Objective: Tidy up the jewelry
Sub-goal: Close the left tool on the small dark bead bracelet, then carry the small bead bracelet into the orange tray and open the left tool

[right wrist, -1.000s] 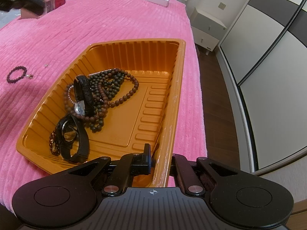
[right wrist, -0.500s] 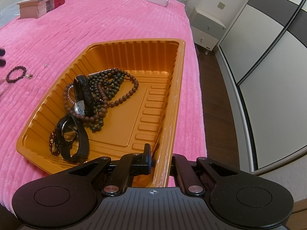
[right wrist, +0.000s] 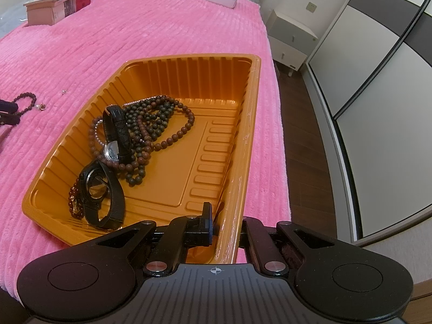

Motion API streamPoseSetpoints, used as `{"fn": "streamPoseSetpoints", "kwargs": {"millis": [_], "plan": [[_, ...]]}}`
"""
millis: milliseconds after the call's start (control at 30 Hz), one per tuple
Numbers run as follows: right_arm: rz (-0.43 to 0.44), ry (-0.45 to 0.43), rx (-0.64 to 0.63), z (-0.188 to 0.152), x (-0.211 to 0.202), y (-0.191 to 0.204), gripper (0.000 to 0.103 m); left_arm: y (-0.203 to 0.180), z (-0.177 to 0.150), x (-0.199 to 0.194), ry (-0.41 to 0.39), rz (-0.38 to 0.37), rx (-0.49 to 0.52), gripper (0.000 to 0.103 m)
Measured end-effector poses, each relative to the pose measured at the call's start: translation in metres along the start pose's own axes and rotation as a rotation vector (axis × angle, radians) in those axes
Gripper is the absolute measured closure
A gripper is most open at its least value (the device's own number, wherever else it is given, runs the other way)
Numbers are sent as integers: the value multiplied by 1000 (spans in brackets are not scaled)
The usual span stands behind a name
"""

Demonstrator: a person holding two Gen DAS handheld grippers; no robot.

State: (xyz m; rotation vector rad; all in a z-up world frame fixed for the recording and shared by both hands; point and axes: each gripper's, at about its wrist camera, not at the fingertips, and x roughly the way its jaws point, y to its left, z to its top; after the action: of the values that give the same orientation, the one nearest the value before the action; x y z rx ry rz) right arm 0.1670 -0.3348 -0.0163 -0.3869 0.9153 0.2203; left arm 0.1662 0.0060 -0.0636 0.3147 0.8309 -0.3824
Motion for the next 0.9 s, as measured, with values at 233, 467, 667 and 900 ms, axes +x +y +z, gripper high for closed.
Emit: {"fn": "streamPoseSetpoints", "kwargs": {"millis": [233, 467, 667, 900], "plan": [[-1, 0, -2, 0, 0, 0, 99, 1, 0, -2, 20, -4, -32, 97], [-1, 0, -1, 0, 0, 0, 99, 4, 3, -18, 11, -11, -81, 97], [-2, 0, -2, 0, 0, 0, 99, 6, 9, -30, -8, -18, -105, 97], [-2, 0, -1, 0, 0, 0, 99, 5, 15, -36, -21, -31, -116, 97]]}}
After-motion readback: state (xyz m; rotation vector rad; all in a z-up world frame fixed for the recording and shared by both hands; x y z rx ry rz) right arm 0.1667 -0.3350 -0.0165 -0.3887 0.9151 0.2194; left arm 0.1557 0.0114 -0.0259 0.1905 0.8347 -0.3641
